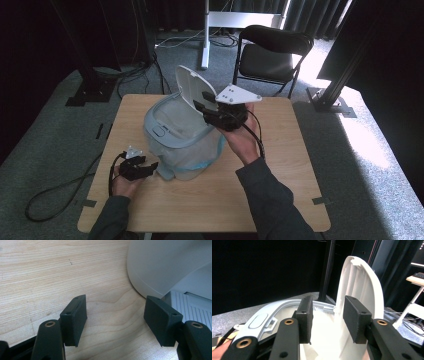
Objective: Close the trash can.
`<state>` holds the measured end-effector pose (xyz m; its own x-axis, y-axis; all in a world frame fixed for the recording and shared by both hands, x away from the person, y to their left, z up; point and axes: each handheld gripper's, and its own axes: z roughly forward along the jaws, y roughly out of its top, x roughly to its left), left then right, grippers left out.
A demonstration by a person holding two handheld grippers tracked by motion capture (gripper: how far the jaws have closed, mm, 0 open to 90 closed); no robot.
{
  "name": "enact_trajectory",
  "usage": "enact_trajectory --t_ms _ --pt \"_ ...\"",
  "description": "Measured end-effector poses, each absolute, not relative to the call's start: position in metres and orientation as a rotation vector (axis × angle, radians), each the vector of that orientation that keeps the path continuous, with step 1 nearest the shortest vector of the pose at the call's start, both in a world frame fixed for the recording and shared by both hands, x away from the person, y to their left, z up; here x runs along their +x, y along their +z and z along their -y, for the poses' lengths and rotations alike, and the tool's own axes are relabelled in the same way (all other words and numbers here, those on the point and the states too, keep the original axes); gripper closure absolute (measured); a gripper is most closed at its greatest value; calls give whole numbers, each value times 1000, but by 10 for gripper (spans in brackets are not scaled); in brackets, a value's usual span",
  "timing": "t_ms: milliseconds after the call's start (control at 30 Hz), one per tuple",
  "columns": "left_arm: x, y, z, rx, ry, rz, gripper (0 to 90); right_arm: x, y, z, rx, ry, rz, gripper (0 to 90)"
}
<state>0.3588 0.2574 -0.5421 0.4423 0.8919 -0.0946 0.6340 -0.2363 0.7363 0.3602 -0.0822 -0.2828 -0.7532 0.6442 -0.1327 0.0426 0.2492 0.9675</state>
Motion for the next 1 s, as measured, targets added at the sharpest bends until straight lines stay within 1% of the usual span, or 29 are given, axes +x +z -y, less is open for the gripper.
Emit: enact_trajectory --t_ms 167,333,433,533,667,800,1000 --pt "359 -542 -257 1969 453 -1279 351 351 -283 97 629 1576 -2009 591" --pt "359 -542 -257 1969 453 -1280 351 345 -281 112 636 1581 -1994 639" --pt "359 -542 -257 1970 455 -1280 351 342 -279 121 635 1572 -1980 705" --pt "359 -542 -257 1968 454 -1280 351 340 -278 128 663 1559 -1939 821" --pt "359 -542 -257 1969 456 -1280 351 344 -276 137 737 1551 -1883 895" --pt "359 -542 -257 1971 457 -1280 351 357 -278 139 825 1536 -1867 900" --pt "359 -542 -257 1968 452 -1280 351 372 -284 125 872 1549 -1919 899"
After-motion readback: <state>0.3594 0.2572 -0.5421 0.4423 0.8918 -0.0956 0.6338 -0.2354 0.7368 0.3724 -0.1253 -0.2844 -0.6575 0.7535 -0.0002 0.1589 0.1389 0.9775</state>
